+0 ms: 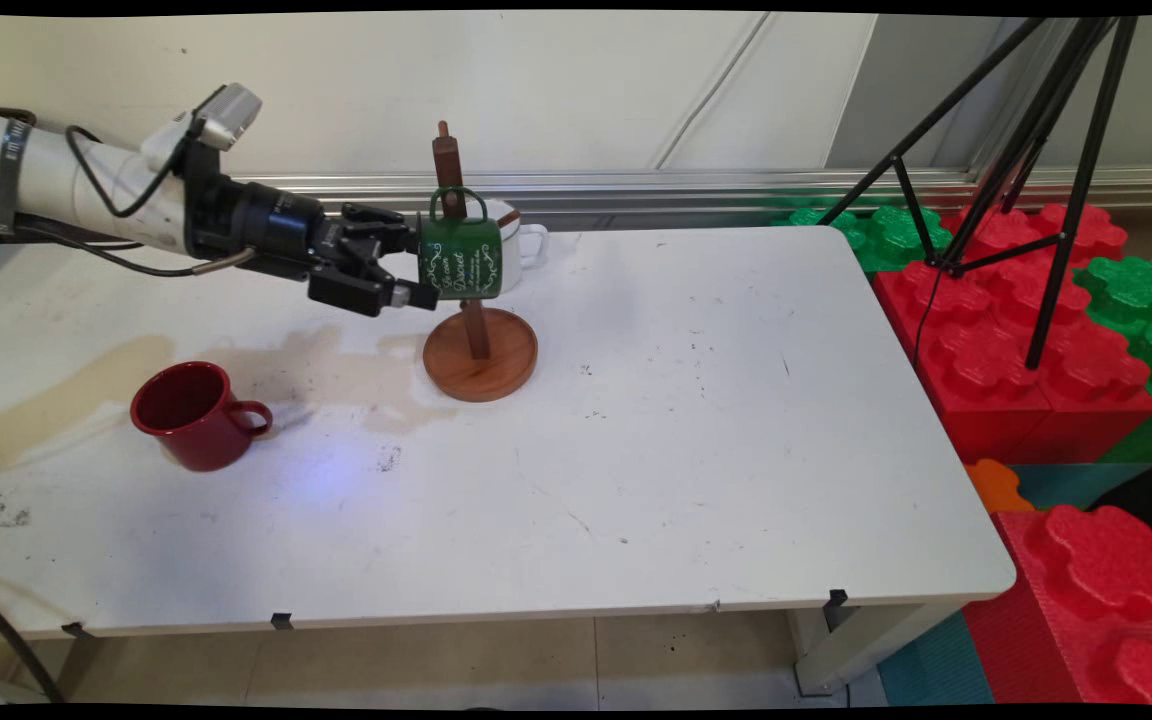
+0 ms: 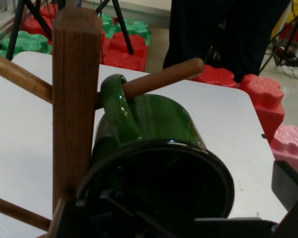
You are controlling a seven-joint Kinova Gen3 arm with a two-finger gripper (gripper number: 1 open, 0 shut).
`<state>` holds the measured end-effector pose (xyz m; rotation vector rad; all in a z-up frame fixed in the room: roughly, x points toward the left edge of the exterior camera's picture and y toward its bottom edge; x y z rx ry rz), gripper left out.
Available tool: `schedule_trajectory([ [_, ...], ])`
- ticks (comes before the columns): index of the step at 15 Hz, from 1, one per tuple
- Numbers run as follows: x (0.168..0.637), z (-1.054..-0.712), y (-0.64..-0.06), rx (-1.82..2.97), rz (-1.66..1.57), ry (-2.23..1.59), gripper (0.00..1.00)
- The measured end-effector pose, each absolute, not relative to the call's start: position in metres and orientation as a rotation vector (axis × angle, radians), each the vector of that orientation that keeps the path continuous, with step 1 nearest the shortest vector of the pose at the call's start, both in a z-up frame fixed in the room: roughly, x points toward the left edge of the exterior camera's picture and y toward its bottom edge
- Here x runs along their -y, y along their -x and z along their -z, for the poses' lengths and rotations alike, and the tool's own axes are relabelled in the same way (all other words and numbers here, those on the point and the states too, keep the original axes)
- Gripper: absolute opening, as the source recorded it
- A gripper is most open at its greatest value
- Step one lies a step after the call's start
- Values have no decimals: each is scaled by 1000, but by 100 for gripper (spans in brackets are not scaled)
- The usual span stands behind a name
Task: Pick up the green mug from the rack
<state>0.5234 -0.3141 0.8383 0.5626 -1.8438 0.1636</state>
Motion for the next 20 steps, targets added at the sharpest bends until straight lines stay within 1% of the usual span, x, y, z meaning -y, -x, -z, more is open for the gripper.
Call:
schedule_trajectory([
  [10,325,-825,-513,1799,-157,-619,100],
  [20,319,-821,-514,1784,-140,-639,100],
])
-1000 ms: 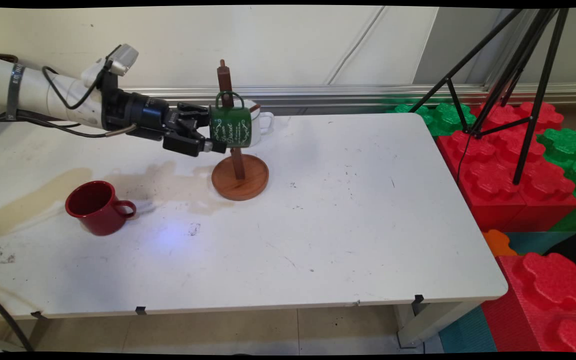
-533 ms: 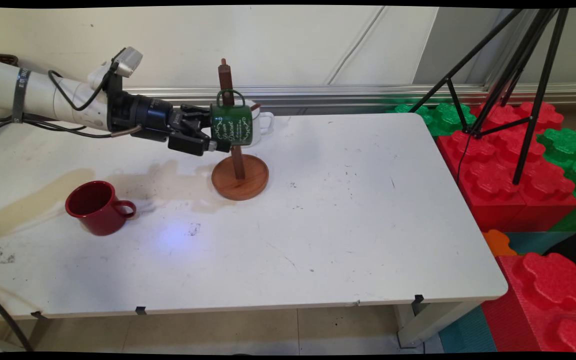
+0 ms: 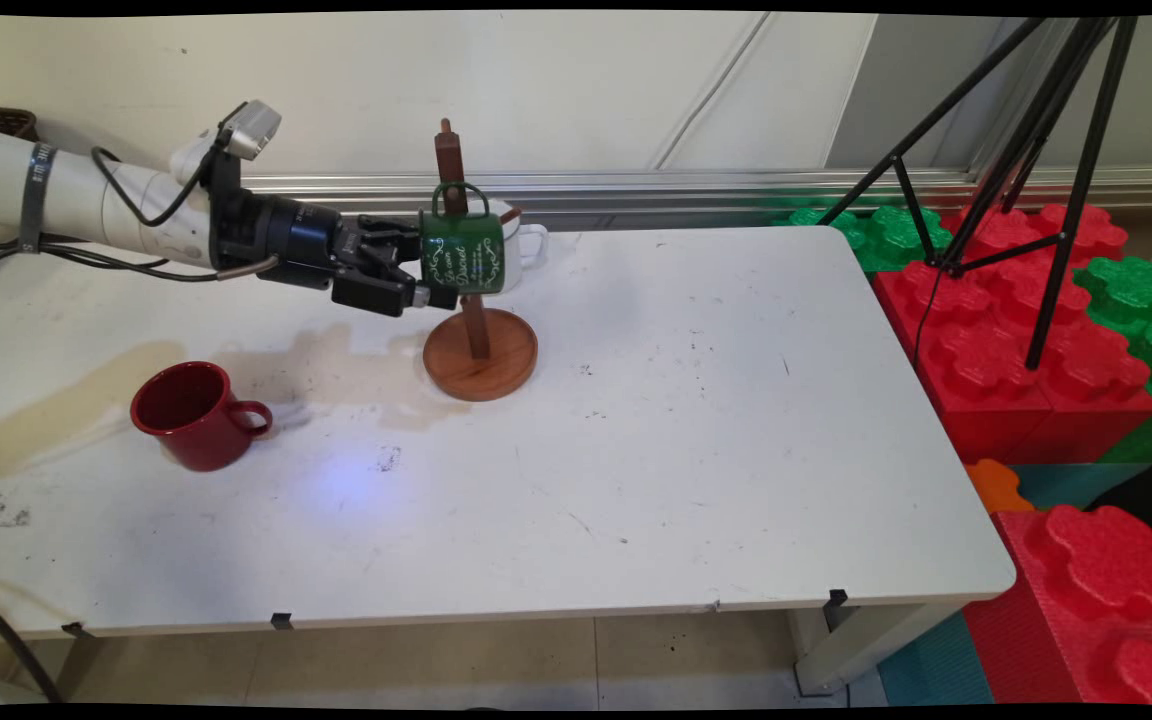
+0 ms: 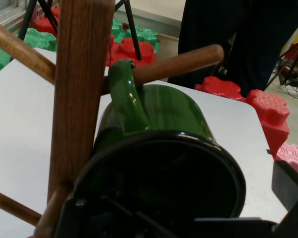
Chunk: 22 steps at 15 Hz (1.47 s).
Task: Pick up the green mug from the rack
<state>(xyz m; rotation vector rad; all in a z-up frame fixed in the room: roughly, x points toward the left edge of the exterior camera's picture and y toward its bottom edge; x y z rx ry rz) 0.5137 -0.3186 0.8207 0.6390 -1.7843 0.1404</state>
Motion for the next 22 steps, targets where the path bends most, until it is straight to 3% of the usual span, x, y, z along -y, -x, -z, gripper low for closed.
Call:
schedule_trajectory([
  [22,297,-827,-512,1763,-129,-637,100],
])
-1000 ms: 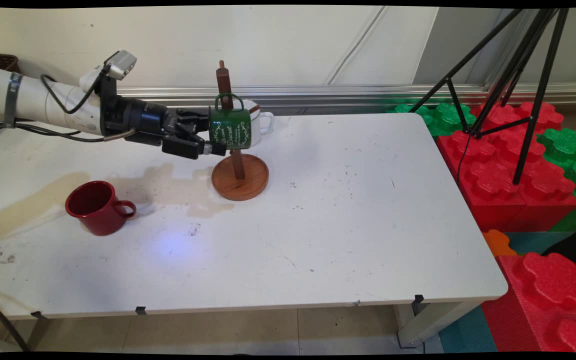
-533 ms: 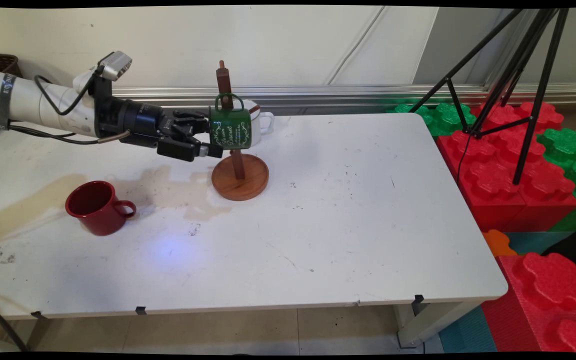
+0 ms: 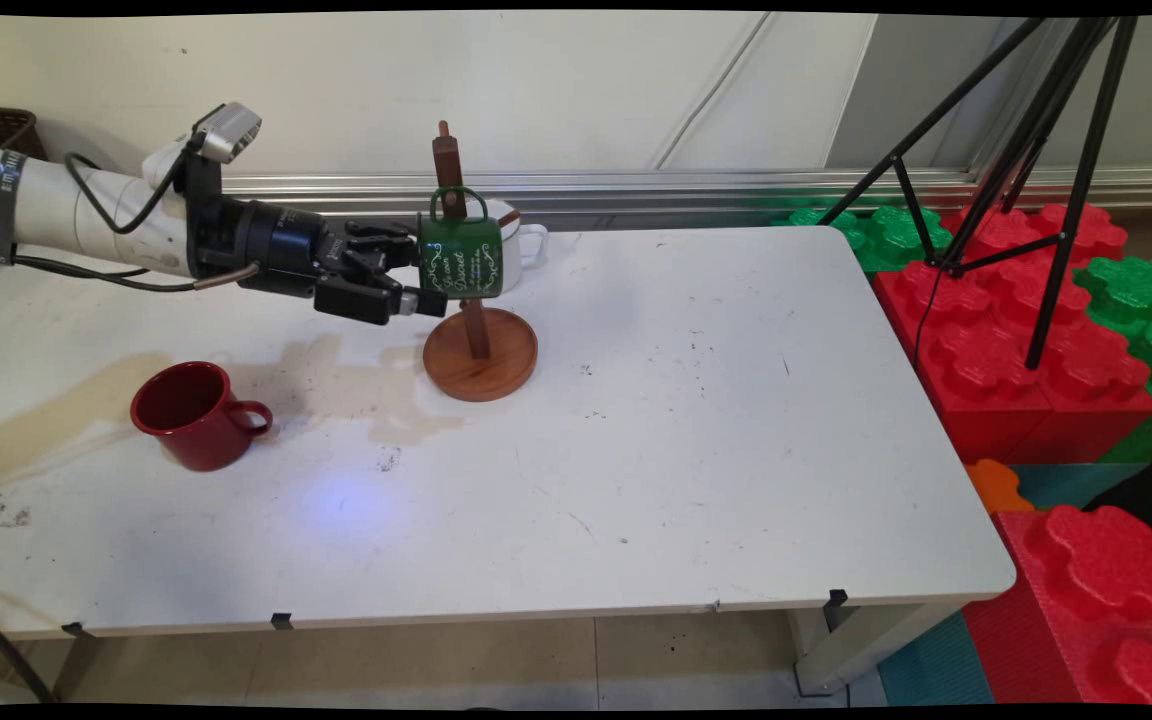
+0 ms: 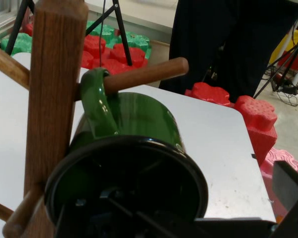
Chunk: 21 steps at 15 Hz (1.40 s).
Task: Pick up the green mug from the rack, then place the picked object on the table
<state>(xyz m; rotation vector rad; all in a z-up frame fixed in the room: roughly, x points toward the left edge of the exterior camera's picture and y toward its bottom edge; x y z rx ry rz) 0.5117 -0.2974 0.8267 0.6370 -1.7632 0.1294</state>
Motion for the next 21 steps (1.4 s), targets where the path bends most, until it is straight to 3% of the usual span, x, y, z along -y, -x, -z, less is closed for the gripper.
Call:
schedule_trajectory([
  [4,296,-827,-511,1766,-141,-639,100],
  [5,296,-827,-511,1767,-145,-639,0],
  [21,285,-830,-513,1772,-146,-622,0],
])
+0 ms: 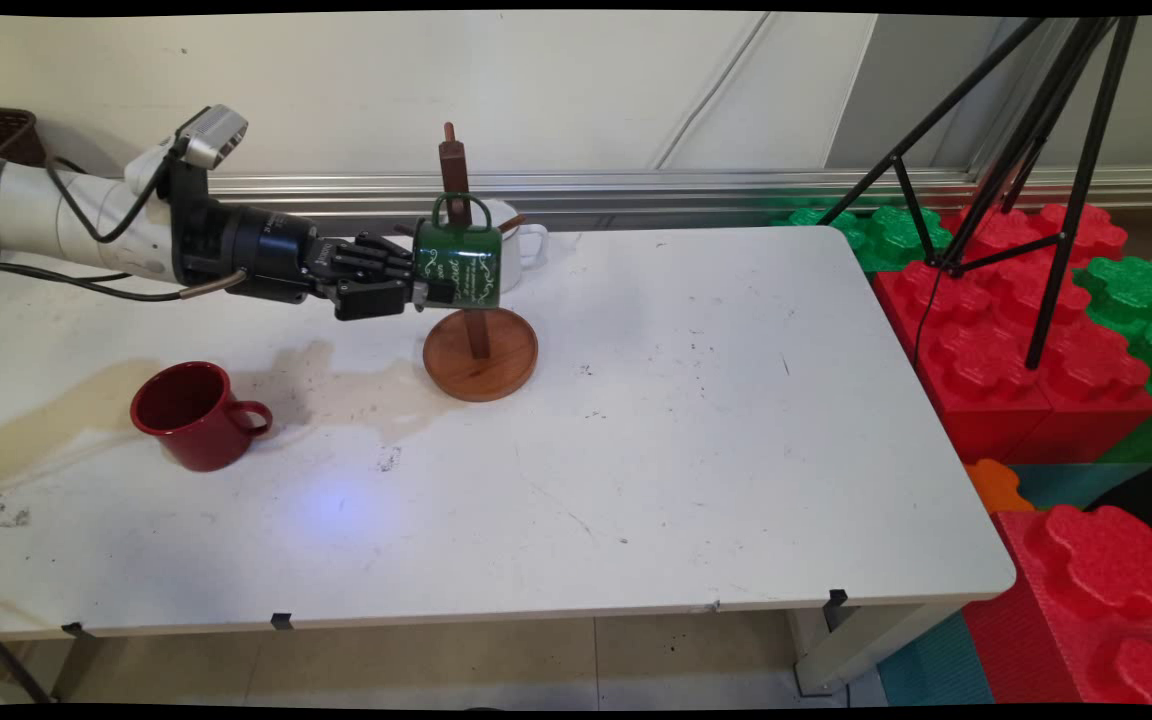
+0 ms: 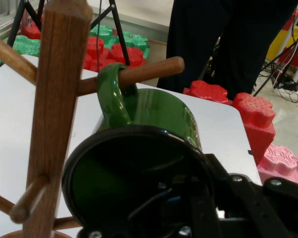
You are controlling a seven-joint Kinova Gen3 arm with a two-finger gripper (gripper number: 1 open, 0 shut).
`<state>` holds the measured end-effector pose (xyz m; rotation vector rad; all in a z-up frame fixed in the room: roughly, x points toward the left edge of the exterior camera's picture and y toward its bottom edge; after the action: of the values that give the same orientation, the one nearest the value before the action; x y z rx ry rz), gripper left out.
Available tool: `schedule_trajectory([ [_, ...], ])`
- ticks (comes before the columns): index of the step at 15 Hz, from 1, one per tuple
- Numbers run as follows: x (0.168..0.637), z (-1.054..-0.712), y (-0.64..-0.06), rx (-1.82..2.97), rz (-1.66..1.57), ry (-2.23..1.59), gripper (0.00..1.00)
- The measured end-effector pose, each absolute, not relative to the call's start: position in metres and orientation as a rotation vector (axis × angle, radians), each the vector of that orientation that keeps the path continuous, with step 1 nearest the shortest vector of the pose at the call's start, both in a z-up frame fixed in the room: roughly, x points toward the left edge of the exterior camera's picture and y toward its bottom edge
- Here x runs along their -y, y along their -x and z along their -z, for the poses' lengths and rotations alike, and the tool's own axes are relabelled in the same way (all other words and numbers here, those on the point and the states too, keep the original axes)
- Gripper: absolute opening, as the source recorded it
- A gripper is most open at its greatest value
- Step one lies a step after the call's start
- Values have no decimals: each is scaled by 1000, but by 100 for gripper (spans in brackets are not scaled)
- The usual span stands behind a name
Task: Place the picked object on the table
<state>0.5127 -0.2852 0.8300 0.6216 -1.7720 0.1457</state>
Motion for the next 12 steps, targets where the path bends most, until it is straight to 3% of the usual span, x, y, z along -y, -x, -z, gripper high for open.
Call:
schedule_trajectory([
  [12,267,-848,-513,1776,-131,-534,0],
])
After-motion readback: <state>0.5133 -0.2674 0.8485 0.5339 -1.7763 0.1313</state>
